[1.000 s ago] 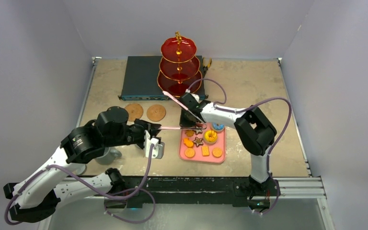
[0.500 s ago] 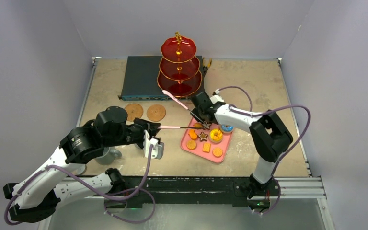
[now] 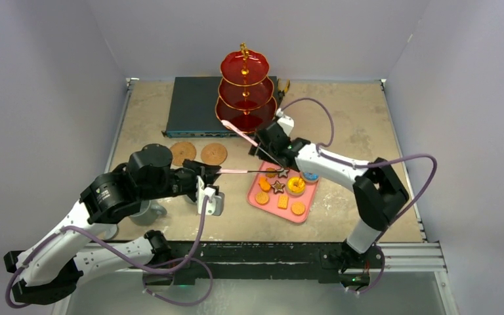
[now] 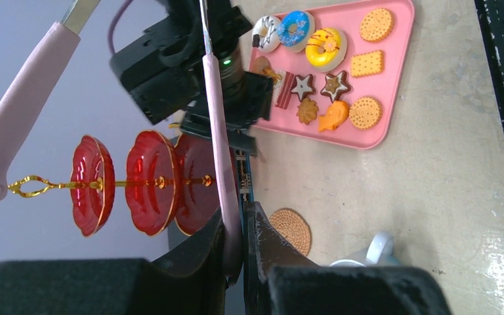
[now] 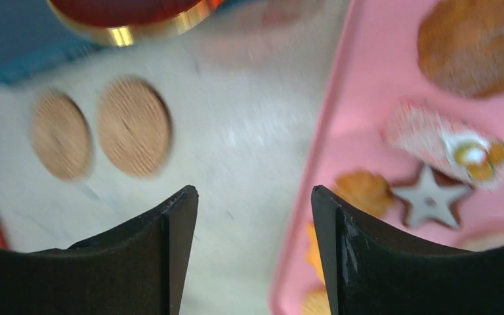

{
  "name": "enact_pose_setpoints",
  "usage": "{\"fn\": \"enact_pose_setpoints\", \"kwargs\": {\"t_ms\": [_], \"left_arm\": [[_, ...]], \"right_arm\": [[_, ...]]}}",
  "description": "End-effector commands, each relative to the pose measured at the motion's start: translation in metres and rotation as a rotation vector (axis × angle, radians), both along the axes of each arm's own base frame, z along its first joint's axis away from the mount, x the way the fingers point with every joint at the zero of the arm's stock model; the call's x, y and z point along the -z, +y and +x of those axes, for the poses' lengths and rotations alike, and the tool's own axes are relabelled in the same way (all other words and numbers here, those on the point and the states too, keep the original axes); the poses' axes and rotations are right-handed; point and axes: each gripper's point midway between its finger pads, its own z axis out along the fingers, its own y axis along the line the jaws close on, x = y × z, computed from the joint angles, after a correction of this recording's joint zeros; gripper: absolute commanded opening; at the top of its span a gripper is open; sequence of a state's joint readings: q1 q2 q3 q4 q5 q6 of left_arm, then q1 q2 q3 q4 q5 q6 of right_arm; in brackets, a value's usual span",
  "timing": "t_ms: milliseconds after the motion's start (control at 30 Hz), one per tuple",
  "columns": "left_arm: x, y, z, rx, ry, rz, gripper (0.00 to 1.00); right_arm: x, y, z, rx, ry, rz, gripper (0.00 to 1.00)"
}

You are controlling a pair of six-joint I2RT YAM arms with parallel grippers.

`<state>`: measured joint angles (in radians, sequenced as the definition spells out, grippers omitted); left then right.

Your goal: Serve the afternoon tea

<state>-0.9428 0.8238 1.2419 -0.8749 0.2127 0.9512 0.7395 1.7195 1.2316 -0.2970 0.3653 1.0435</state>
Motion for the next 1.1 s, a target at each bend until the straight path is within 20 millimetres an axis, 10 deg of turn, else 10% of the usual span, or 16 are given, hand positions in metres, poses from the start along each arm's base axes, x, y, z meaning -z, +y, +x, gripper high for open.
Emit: {"fn": "enact_pose_setpoints", "kwargs": {"t_ms": [0,400,533,1067], "left_arm": [[-0.037,-0.005,0.002,-0.009,-0.045,-0.119,0.00],[-0.082,0.019,-0.004,-0.084,-0.098,-0.262,0.00],[-0.088,0.024,-0.004,-0.110,-0.101,-0.282,0.00],[-0.094,0.023,0.000,-0.109,-0.123,-0.268,0.00]], "right_arm": [[0.008,-0.004,-0.066,-0.366,-0.006,-0.173,0.70],[0.031,0.041,-0.148,-0.808,0.036,-0.309,0.57],[0.044,0.042,-0.155,-0.835,0.060,-0.350,0.40],[0.078,0.050,-0.162,-0.868,0.110,-0.445,0.26]]}}
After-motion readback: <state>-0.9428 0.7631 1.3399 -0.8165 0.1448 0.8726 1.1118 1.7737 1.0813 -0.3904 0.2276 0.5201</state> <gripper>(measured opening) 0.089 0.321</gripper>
